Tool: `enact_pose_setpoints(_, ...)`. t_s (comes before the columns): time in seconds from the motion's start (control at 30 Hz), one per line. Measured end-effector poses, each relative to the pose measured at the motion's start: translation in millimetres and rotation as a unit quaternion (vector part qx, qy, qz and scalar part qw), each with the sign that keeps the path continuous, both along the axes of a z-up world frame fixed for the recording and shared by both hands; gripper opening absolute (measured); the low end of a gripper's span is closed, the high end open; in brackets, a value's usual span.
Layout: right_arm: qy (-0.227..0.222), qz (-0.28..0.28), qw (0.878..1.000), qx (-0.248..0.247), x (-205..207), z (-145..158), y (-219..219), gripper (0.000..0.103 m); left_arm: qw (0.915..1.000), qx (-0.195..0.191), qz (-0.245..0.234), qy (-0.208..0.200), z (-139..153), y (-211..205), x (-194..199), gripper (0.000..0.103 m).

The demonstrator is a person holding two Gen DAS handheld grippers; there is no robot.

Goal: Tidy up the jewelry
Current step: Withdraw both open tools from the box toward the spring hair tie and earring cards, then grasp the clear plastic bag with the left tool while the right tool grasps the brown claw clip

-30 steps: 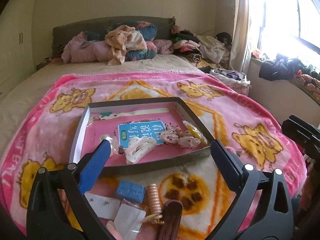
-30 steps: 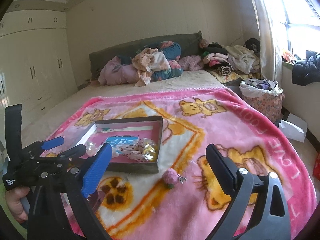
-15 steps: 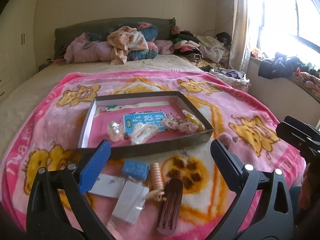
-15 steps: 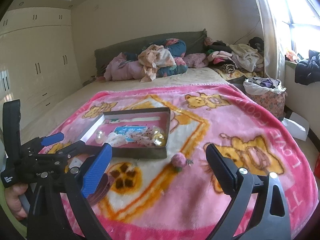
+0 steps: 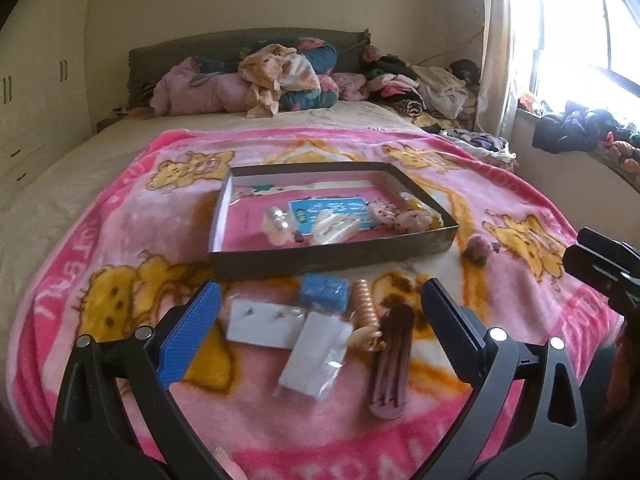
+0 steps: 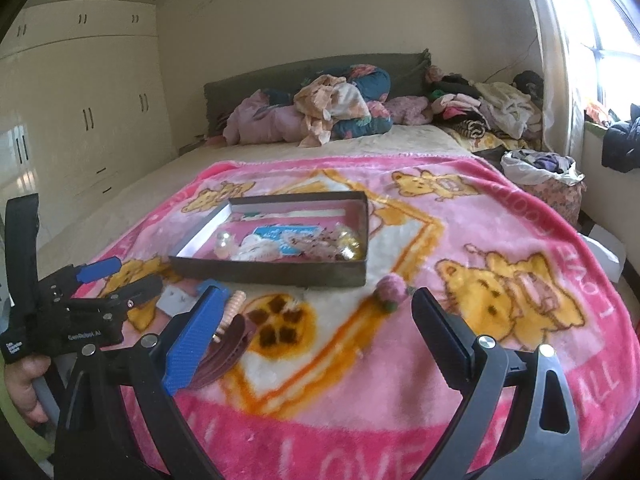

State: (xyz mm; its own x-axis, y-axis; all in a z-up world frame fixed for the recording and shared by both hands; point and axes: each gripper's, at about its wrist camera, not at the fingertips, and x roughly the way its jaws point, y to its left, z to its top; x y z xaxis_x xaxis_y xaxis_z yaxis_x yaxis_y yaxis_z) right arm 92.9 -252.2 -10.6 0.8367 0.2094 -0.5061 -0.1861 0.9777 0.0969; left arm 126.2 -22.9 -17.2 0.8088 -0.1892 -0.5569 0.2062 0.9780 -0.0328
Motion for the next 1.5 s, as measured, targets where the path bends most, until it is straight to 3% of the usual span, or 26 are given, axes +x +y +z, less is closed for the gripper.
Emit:
enact_pose_setpoints(0.53, 0.051, 0.058, 0.997, -0.001, 15.5, -39.2, 40.7, 0.092, 0.9989, 0.014, 0.009, 0.043, -33.0, 41.9, -6.5, 0.091)
enact_pose_setpoints(0.87, 0.099, 0.085, 0.991, -0.006, 43.1, -69.6, 61.1, 0.083, 0.9970, 0.019, -0.035, 0.066, -56.8, 40.4, -1.0, 0.091)
enact_pose_setpoints(0.97, 0.116, 0.091, 0.989, -0.009, 52.8, -80.7, 65.0, 0.078, 0.9960, 0.022, -0.050, 0.071, -62.8, 35.8, 2.0, 0.091)
enact_pose_setpoints(1.13, 0.154, 0.106, 0.982, -0.002, 72.3, -99.1, 70.1, 0.056, 0.9937, 0.026, -0.068, 0.084, -75.1, 30.9, 10.8, 0.084)
enact_pose_setpoints(1.37, 0.170, 0.119, 0.978, 0.031, 89.3, -102.4, 76.4, 0.051, 0.9912, 0.020, -0.091, 0.094, -79.7, 24.7, 20.8, 0.073)
enact_pose_setpoints(1.5, 0.164, 0.127, 0.978, 0.020, 94.7, -104.1, 84.2, 0.041, 0.9899, 0.033, -0.098, 0.097, -86.6, 16.4, 26.4, 0.068)
